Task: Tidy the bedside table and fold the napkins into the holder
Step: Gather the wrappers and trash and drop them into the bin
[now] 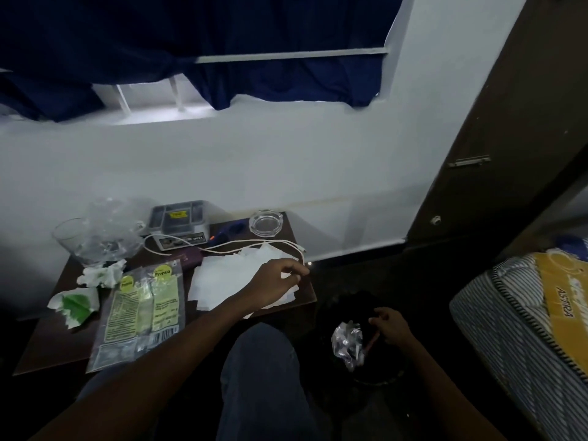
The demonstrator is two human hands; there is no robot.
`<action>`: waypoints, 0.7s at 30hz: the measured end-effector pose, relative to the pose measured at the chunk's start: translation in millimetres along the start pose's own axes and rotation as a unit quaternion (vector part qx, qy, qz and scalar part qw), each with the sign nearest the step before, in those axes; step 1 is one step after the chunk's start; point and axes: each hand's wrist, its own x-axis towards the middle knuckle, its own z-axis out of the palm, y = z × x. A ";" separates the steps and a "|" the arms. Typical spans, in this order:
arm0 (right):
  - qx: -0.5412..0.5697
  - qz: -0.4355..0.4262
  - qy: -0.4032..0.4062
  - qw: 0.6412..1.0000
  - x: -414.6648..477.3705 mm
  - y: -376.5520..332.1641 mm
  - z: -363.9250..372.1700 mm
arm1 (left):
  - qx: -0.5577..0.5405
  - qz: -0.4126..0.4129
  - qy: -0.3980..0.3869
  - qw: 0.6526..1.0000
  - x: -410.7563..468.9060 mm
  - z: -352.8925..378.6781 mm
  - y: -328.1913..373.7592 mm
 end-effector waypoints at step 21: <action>0.048 -0.194 -0.231 0.952 -98.3 -232.4 111.4 | -0.025 -0.248 0.248 0.936 -129.3 -143.5 -175.6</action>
